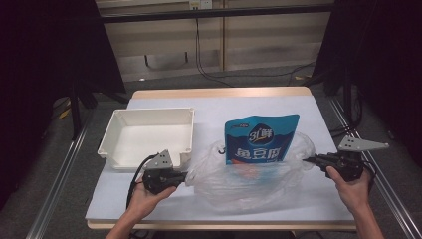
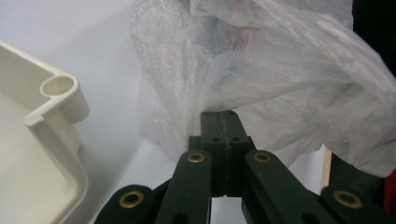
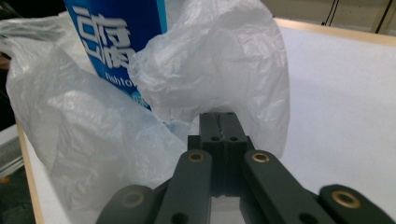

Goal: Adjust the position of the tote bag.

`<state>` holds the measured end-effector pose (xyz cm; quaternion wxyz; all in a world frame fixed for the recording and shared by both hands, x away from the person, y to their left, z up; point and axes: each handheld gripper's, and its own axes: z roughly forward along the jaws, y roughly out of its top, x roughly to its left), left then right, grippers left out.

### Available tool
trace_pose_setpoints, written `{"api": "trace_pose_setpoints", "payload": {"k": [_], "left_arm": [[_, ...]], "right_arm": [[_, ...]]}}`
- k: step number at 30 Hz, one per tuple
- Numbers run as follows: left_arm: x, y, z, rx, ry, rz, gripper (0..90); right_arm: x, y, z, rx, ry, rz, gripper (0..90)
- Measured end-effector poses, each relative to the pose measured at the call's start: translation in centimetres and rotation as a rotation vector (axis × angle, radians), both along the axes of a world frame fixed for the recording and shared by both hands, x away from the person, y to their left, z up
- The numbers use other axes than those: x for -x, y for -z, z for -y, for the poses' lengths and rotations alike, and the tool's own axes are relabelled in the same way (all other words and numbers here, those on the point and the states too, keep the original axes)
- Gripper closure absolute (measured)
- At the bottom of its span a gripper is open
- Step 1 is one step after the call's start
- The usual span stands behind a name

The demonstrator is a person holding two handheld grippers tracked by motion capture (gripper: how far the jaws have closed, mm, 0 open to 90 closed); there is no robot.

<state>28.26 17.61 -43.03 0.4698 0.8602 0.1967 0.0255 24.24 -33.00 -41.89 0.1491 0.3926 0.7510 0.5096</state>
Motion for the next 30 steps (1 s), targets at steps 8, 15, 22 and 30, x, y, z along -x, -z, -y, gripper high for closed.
{"api": "trace_pose_setpoints", "payload": {"k": [8, 15, 22, 30], "left_arm": [[-0.2, 1.1, 0.4, -0.055, 0.018, -0.011, 90.0], [-0.5, 1.7, 0.3, -0.090, 0.011, -0.020, 90.0], [-0.5, 2.2, 0.8, -0.140, 0.023, -0.022, 90.0], [-0.6, 3.0, 1.2, -0.188, 0.025, -0.032, 90.0]], "right_arm": [[-0.3, 1.5, -0.3, 0.017, -0.004, -0.050, 90.0], [-0.4, 2.3, -0.6, 0.034, -0.009, -0.076, 90.0], [-0.4, 3.3, -0.9, 0.081, -0.016, -0.112, 90.0], [-0.9, 4.8, -1.0, 0.129, -0.010, -0.165, 90.0]]}}
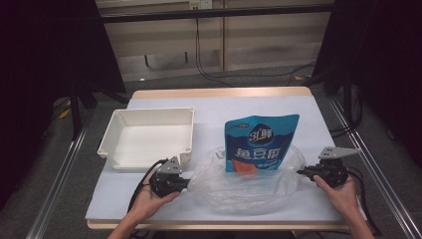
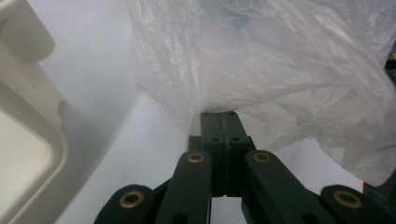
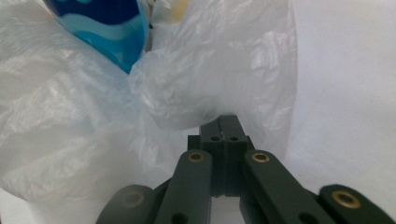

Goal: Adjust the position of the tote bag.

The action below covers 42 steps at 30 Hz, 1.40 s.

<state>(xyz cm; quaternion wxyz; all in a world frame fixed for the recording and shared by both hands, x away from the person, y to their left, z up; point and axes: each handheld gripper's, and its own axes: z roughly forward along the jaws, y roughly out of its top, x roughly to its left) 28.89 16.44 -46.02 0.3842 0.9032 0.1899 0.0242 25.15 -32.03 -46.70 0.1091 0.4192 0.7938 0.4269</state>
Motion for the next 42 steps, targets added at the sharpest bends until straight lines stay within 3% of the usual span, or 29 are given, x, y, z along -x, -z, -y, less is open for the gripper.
{"api": "trace_pose_setpoints", "payload": {"k": [1, 8, 9, 14, 15, 16, 18, 21, 22, 27, 28, 30, 35, 37, 42], "left_arm": [[0.0, 0.2, 0.1, 0.015, -0.001, -0.004, 90.0], [-0.2, 0.4, 0.2, -0.027, 0.000, -0.012, 90.0], [-0.2, 0.6, 0.2, -0.006, -0.003, -0.014, 90.0], [-0.2, 0.9, 0.4, -0.022, -0.001, -0.011, 90.0], [-0.2, 0.8, 0.4, -0.041, 0.002, -0.015, 90.0], [-0.2, 1.1, 0.5, -0.022, -0.004, -0.013, 90.0], [-0.3, 1.1, 0.5, -0.073, 0.012, -0.009, 90.0], [-0.4, 1.1, 0.4, -0.080, 0.012, -0.011, 90.0], [-0.3, 1.3, 0.5, -0.054, -0.001, -0.011, 90.0], [-0.3, 1.3, 0.4, -0.054, -0.006, -0.018, 90.0], [-0.2, 1.4, 0.4, -0.024, -0.012, -0.032, 90.0], [-0.3, 1.2, 0.1, -0.013, -0.008, -0.040, 90.0], [-0.2, 0.2, -0.6, 0.040, -0.020, -0.027, 86.6], [-0.2, 0.2, -0.9, 0.088, -0.035, -0.038, 82.8], [0.1, -0.6, -1.5, 0.114, -0.061, 0.000, 73.7]], "right_arm": [[0.0, 0.1, 0.1, 0.002, 0.005, 0.001, 90.0], [-0.2, 0.5, 0.2, 0.020, 0.011, -0.011, 90.0], [-0.2, 0.6, 0.1, 0.027, 0.012, -0.013, 90.0], [-0.3, 1.3, -0.2, 0.061, 0.013, -0.032, 90.0], [-0.3, 1.4, -0.2, 0.066, 0.013, -0.040, 90.0], [-0.4, 1.5, -0.1, 0.071, 0.009, -0.040, 90.0], [-0.4, 1.7, 0.1, 0.065, 0.017, -0.045, 90.0], [-0.3, 1.8, 0.2, 0.069, 0.018, -0.042, 90.0], [-0.2, 1.8, 0.1, 0.074, 0.024, -0.042, 90.0], [-0.1, 1.9, 0.1, 0.074, 0.026, -0.031, 90.0], [-0.1, 1.9, 0.1, 0.072, 0.025, -0.029, 90.0], [-0.1, 1.9, 0.1, 0.073, 0.027, -0.023, 89.7], [0.3, 1.4, 0.4, 0.029, 0.036, 0.003, 76.7], [0.4, 1.2, 0.5, 0.019, 0.040, 0.013, 72.9], [1.1, 0.3, 0.6, 0.000, 0.073, 0.051, 58.2]]}}
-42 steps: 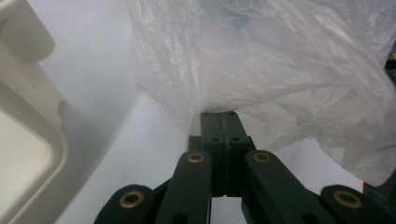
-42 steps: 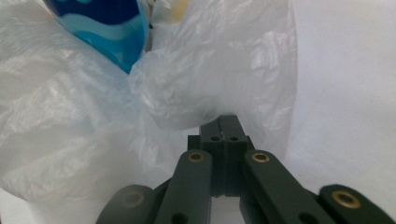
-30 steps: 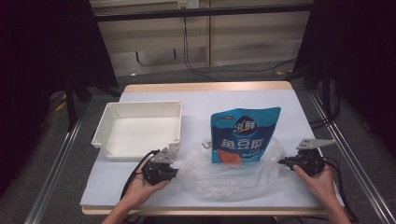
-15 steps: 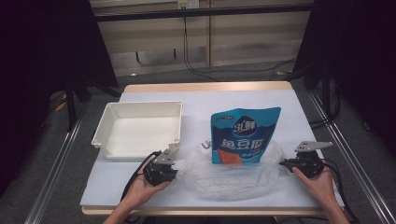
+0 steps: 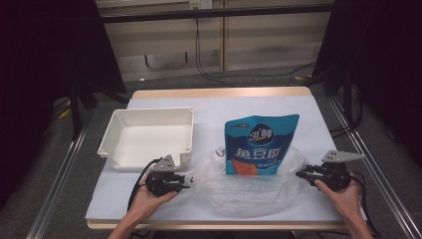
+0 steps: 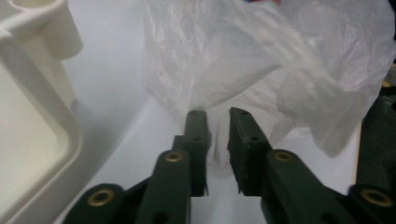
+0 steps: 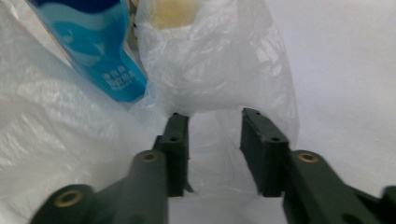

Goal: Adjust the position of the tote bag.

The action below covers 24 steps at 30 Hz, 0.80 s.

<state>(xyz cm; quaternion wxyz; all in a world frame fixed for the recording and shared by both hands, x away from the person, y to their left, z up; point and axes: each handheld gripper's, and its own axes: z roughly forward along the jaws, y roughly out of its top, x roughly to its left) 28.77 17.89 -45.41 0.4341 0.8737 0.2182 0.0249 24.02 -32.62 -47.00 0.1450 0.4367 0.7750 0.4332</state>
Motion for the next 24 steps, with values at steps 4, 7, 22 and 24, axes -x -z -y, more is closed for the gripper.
{"api": "trace_pose_setpoints", "payload": {"k": [4, 7, 22, 24], "left_arm": [[0.3, -0.7, -0.6, 0.032, -0.022, 0.012, 65.7], [0.6, -1.2, -1.2, 0.053, -0.030, 0.013, 61.9], [1.8, -3.6, -4.2, 0.137, -0.098, 0.075, 63.7], [1.9, -4.0, -4.3, 0.152, -0.097, 0.083, 66.0]], "right_arm": [[0.8, -1.0, 0.1, -0.014, 0.012, 0.042, 49.1], [1.3, -1.3, 0.0, -0.027, 0.014, 0.053, 45.5], [3.9, -3.1, 0.5, -0.077, 0.058, 0.117, 41.9], [4.0, -3.4, 0.2, -0.078, 0.043, 0.130, 40.9]]}}
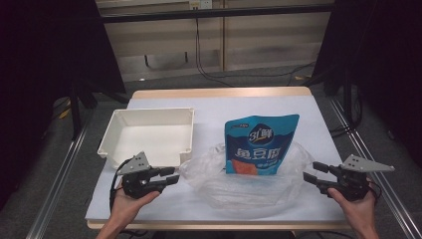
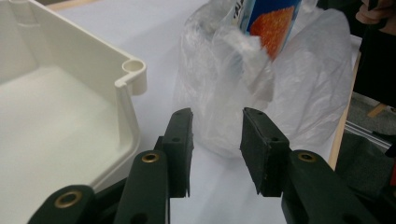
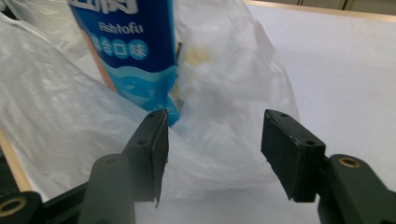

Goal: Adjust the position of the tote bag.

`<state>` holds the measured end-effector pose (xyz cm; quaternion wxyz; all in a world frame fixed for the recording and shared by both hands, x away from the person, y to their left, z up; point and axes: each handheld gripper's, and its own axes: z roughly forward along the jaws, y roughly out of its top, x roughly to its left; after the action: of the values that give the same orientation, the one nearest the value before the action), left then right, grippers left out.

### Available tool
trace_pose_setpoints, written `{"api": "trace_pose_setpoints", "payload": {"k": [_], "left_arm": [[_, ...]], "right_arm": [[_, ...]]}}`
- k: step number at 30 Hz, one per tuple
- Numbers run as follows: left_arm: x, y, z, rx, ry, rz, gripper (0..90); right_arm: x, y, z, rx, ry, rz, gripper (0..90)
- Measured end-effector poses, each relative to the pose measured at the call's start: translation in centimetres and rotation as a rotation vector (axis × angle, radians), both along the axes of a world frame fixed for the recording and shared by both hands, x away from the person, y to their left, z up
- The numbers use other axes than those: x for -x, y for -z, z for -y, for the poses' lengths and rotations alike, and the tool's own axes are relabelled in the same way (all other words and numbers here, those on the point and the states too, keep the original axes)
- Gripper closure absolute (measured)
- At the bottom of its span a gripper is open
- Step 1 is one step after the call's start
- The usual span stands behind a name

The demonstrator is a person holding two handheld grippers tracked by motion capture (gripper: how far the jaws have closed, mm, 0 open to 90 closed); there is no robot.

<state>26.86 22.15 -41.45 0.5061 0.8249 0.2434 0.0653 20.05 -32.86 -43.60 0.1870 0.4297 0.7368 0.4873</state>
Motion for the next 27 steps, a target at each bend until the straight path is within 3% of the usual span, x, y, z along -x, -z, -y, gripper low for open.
{"api": "trace_pose_setpoints", "payload": {"k": [5, 14, 22, 26, 27], "left_arm": [[0.2, -0.9, 0.1, 0.023, 0.009, 0.019, 70.3], [-0.3, -2.2, 1.1, 0.055, 0.053, 0.040, 81.6], [-0.4, -3.6, 1.4, 0.062, 0.063, 0.067, 85.5], [-0.7, -3.8, 3.4, 0.060, 0.097, 0.081, 88.5], [-0.8, -3.8, 4.1, 0.038, 0.117, 0.082, 89.2]], "right_arm": [[0.2, -1.1, -0.6, 0.000, -0.004, 0.028, 39.9], [-0.5, -2.6, -1.5, -0.009, -0.055, 0.064, 59.9], [-1.4, -2.7, -3.4, 0.021, -0.150, 0.025, 74.5], [-2.4, -2.2, -4.2, 0.047, -0.170, -0.011, 85.5], [-2.7, -1.9, -4.4, 0.046, -0.178, -0.028, 87.8]]}}
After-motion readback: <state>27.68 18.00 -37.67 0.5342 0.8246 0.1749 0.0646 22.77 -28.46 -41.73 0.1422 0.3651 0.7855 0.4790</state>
